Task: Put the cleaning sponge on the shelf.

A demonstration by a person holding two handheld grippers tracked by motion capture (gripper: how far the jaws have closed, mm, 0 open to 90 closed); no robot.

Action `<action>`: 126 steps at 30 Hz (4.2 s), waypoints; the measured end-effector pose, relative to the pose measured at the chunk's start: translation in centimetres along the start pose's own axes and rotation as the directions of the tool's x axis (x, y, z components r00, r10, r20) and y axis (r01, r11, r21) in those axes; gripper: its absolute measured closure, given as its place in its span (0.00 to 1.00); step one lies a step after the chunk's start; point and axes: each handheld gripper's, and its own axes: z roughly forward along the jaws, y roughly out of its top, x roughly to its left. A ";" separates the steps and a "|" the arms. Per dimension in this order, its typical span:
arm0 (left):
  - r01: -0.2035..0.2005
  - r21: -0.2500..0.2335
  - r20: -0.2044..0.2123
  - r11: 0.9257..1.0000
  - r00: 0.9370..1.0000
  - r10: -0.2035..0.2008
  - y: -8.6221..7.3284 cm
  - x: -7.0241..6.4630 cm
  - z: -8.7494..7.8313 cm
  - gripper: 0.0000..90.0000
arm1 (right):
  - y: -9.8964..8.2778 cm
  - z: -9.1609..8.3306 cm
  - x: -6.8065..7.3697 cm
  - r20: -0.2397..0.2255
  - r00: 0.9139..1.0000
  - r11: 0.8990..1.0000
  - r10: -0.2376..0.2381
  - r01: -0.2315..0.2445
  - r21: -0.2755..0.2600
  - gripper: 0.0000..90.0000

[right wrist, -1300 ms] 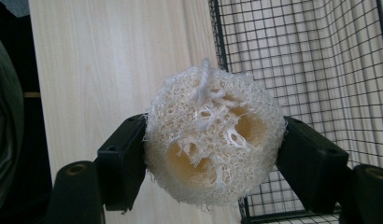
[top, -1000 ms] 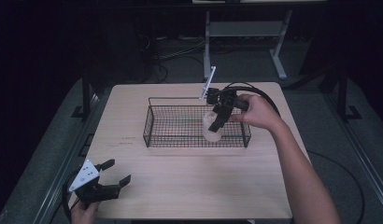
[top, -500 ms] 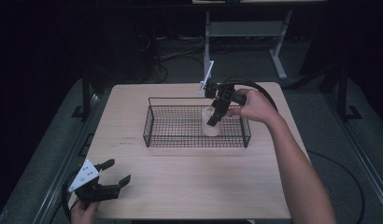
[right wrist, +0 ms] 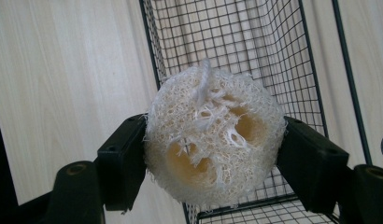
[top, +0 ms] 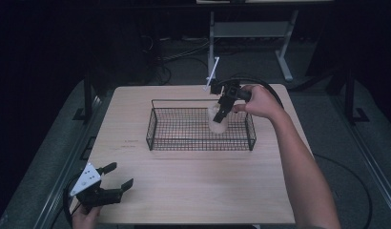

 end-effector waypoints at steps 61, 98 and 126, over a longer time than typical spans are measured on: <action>-0.011 0.014 -0.006 1.000 1.000 0.011 -0.1 -0.2 0.0 0.16 | 0.7 8.4 -3.8 -0.071 0.996 0.997 0.044 -0.039 0.065 0.31; -0.015 0.007 -0.005 1.000 1.000 0.015 0.0 -0.3 -0.2 0.16 | -0.3 7.7 -3.4 -0.051 0.995 0.997 0.081 -0.080 0.009 0.22; -0.016 0.009 -0.009 1.000 1.000 0.016 0.0 -0.3 -0.2 0.16 | -1.2 4.1 -0.1 -0.042 0.999 1.000 0.015 -0.016 -0.023 0.20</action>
